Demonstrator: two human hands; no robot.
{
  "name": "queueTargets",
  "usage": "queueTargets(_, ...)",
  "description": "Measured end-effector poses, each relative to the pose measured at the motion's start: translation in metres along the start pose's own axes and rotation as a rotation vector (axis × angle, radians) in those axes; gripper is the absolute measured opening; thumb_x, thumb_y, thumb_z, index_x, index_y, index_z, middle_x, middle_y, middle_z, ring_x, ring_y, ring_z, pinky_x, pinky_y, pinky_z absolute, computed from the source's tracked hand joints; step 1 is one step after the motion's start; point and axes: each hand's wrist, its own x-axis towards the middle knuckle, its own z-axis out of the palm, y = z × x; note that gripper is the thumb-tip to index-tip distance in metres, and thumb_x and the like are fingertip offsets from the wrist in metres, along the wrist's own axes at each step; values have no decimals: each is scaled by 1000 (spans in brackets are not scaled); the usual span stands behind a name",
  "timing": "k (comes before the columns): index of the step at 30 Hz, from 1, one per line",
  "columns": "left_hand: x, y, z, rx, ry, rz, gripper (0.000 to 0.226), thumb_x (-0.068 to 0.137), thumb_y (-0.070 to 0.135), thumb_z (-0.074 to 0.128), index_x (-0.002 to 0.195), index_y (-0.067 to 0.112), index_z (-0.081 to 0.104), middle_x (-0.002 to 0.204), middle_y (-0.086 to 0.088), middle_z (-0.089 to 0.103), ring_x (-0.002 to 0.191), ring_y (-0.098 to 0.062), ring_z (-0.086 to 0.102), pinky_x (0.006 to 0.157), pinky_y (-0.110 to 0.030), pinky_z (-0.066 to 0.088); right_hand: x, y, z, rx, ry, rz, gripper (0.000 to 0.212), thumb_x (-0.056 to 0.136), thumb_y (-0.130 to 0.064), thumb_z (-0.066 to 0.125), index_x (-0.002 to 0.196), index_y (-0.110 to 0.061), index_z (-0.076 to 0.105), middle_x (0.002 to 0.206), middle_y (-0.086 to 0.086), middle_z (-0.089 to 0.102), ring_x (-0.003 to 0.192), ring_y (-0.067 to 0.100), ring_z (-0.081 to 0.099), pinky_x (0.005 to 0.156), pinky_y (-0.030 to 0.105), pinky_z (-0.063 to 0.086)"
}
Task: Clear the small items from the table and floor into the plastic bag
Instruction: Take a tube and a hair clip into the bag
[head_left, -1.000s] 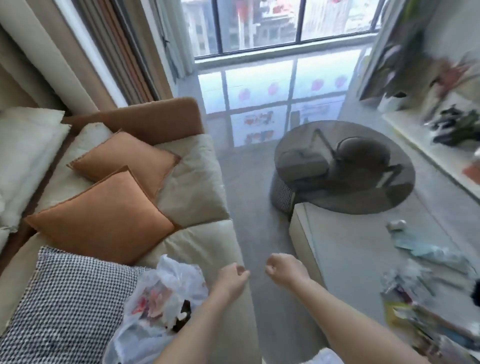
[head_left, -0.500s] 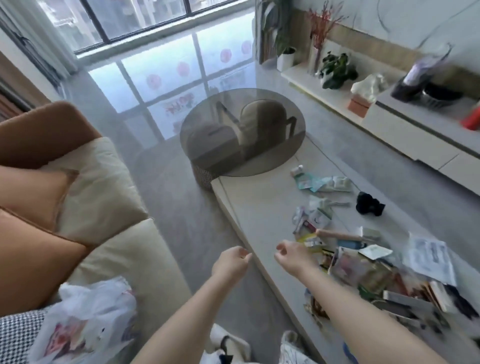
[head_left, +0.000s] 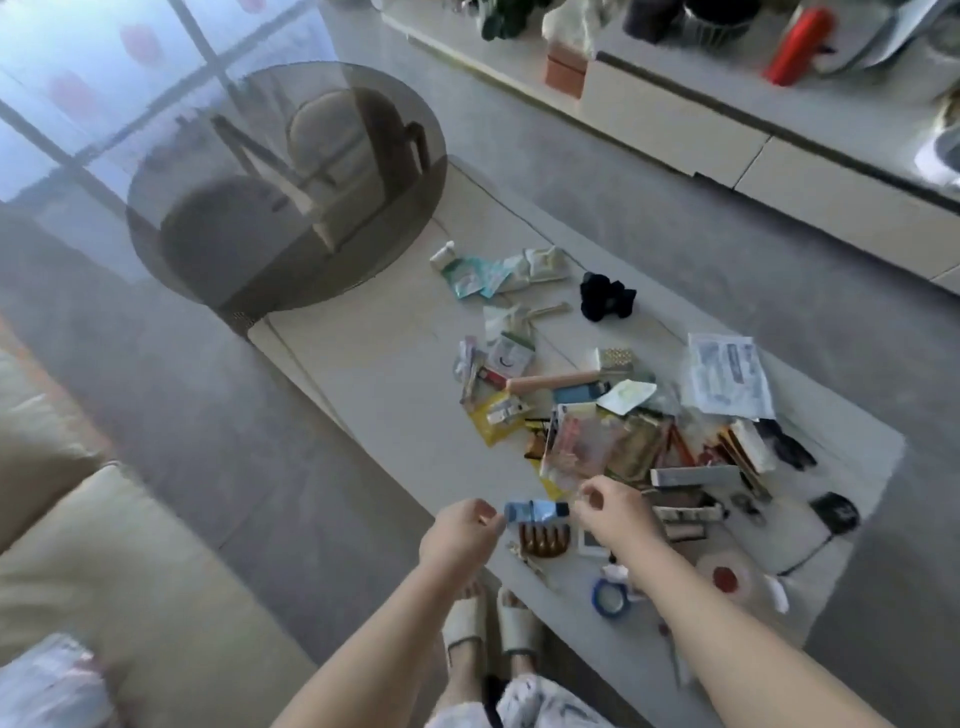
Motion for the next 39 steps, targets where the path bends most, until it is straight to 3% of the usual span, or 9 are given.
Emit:
queueTargets(4, 40, -5, 40, 15, -54, -24, 32, 91, 42, 48, 116, 27, 61, 118, 6, 64, 99, -13, 63, 80, -25, 50, 27, 39, 29, 51, -12, 76, 30, 88, -31, 56, 117, -25, 58, 113, -3, 63, 101, 20, 58, 84, 32, 50)
queueTargets(8, 86, -21, 77, 30, -51, -20, 34, 92, 38, 48, 122, 25, 58, 124, 4, 61, 109, -13, 58, 86, -27, 48, 58, 65, 73, 56, -27, 76, 35, 88, -28, 57, 123, -23, 55, 121, -4, 61, 107, 19, 57, 87, 30, 47)
queueTargets(13, 143, -37, 116, 191, 4, 134, 35, 95, 33, 48, 129, 26, 51, 129, 4, 50, 120, -16, 44, 87, -27, 42, 94, 91, 134, 105, 3, 93, 37, 88, -24, 60, 125, -22, 55, 122, -2, 59, 109, 19, 56, 87, 32, 48)
queueTargets(19, 188, -33, 149, 285, 58, 259, 46, 93, 25, 53, 137, 28, 44, 138, 4, 44, 129, -20, 35, 102, -32, 33, 104, 121, 186, -17, 36, -108, 28, 85, -15, 65, 113, -19, 66, 114, -7, 62, 111, 17, 52, 91, 31, 47)
queueTargets(21, 196, -32, 156, 331, 56, 281, 47, 92, 26, 55, 138, 28, 43, 138, 2, 44, 128, -21, 36, 103, -33, 32, 106, 126, 197, -71, 64, -181, 31, 73, -12, 76, 103, -18, 71, 104, -5, 66, 104, 21, 57, 83, 34, 52)
queueTargets(24, 208, -36, 162, 402, 66, 297, 43, 89, 29, 59, 131, 27, 49, 131, 0, 44, 122, -22, 40, 97, -31, 32, 108, 133, 209, -165, 184, -256, 44, 49, -17, 91, 90, -20, 74, 92, -7, 67, 92, 18, 60, 64, 31, 57)
queueTargets(30, 218, -44, 161, 334, 24, 267, 28, 89, 33, 58, 114, 20, 57, 112, -1, 56, 104, -22, 53, 88, -32, 41, 116, 130, 218, -309, 228, -265, 67, 42, -11, 90, 103, -26, 67, 103, -6, 60, 103, 17, 44, 68, 31, 55)
queueTargets(34, 219, -59, 151, 98, 30, 116, 17, 89, 28, 61, 102, 17, 56, 97, 0, 61, 87, -19, 55, 71, -32, 45, 122, 121, 211, -384, 272, -259, 58, 37, -15, 91, 88, -27, 65, 96, -4, 59, 91, 19, 46, 63, 29, 53)
queueTargets(39, 218, -82, 133, -47, 47, -17, 18, 87, 28, 64, 94, 18, 51, 78, 8, 51, 75, -15, 50, 62, -29, 41, 124, 117, 198, -418, 262, -373, 43, 45, -35, 89, 80, -22, 69, 98, -4, 67, 99, 18, 49, 75, 34, 53)
